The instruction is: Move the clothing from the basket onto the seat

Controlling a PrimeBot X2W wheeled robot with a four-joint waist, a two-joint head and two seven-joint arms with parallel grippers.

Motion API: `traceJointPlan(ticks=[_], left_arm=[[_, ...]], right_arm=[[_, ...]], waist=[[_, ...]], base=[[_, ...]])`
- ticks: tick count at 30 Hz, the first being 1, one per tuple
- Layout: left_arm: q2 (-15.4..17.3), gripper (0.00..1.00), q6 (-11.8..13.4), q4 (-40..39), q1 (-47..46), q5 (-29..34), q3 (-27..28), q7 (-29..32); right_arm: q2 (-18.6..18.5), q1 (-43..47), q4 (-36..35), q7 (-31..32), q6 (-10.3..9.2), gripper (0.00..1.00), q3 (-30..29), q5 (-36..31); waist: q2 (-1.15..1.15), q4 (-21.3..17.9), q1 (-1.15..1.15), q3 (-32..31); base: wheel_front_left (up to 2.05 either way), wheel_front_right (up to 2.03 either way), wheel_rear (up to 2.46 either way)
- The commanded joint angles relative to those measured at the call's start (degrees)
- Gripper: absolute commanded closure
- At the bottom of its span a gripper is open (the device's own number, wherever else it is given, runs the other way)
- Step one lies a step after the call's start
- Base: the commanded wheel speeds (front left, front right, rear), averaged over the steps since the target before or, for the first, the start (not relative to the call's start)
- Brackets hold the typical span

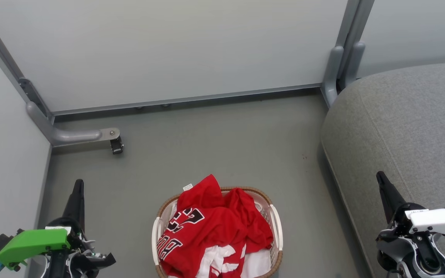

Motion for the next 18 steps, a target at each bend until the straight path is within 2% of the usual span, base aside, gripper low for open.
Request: traceJointPlan(ticks=[1, 17, 18], left_arm=[[0.0, 1.00, -0.3, -0.1, -0.6, 0.3, 0.0, -0.1], [0.0, 1.00, -0.3, -0.1, -0.6, 0.3, 0.1, -0.1], [0.0, 0.00, 0.0, 0.1, 0.0, 0.0, 0.0, 0.0]], right_arm=[[-0.1, 0.7, -0.1, 0.0, 0.04, 1.00, -0.3, -0.2], [0.1, 0.7, -0.1, 0.3, 0.04, 1.00, -0.5, -0.5], [0.2, 0.0, 0.1, 0.1, 0.00, 0.00, -0.2, -0.1]], waist=[[0.00, 0.0, 0.00, 0.0], [0.00, 0.0, 0.00, 0.0], [0.00, 0.0, 0.00, 0.0]], base=[[0.00, 0.00, 0.00], [0.00, 0.00, 0.00], [0.00, 0.00, 0.00]])
